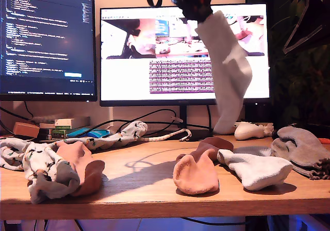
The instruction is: Pair up the socks based on colour and pattern, by placing them on top of one another
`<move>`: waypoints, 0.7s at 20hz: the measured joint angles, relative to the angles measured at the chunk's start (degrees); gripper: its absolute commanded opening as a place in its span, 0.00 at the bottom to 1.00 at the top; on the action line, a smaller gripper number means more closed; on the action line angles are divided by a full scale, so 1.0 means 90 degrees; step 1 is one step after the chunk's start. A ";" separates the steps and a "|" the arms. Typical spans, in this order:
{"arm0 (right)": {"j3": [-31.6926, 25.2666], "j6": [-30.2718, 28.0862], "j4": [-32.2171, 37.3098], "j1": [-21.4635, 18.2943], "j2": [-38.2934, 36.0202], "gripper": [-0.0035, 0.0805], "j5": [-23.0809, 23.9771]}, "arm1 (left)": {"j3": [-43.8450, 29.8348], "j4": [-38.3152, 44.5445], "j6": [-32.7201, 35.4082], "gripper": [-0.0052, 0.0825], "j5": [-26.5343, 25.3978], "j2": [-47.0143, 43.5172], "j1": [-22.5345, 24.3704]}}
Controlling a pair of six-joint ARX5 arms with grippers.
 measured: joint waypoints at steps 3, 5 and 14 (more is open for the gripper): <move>0.0000 0.0000 0.0002 0.0000 0.0000 0.03 0.0000 | 0.0000 0.0005 -0.0010 0.04 0.0233 0.0000 -0.0005; 0.0000 0.0000 0.0007 0.0000 0.0000 0.03 0.0000 | 0.0000 0.0107 -0.0010 0.04 0.0338 0.0041 -0.0017; 0.0000 0.0000 0.0010 0.0000 0.0000 0.03 0.0046 | 0.0000 0.1280 -0.0163 0.04 0.0792 0.0865 -0.0022</move>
